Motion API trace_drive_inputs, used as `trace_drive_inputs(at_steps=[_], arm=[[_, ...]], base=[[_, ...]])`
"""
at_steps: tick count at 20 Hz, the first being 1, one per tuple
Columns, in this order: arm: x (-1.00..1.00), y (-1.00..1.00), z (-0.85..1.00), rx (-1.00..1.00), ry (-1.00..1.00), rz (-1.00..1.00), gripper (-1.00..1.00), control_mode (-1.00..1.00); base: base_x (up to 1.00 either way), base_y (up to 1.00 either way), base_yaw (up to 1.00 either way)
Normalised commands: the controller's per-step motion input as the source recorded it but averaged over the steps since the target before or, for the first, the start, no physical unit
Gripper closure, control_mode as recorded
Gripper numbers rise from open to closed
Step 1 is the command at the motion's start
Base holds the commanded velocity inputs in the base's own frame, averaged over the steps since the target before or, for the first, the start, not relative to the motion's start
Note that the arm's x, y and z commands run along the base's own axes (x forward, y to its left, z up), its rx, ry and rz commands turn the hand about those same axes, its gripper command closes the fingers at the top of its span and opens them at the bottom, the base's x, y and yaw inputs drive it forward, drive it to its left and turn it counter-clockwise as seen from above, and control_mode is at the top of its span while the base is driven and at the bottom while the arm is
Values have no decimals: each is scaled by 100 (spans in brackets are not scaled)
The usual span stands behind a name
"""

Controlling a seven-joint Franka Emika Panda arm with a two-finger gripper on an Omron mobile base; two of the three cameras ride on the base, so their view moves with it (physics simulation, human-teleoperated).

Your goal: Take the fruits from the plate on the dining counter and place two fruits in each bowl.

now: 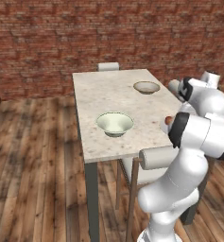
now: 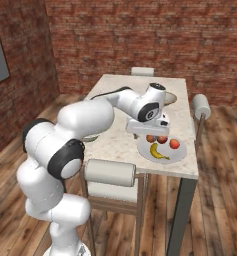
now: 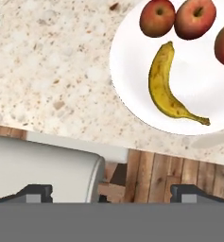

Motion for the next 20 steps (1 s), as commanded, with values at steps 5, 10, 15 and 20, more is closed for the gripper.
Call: trace_drive_inputs(at_steps=[5, 10, 15, 20], arm=[[18, -12, -54, 0, 2, 0, -100, -100], [27, -12, -38, 0, 2, 0, -100, -100], [33, -12, -19, 0, 0, 0, -100, -100], [41, -18, -17, 0, 0, 0, -100, -100]], base=[[0, 0, 0], [0, 0, 0], [0, 0, 0], [0, 0, 0]])
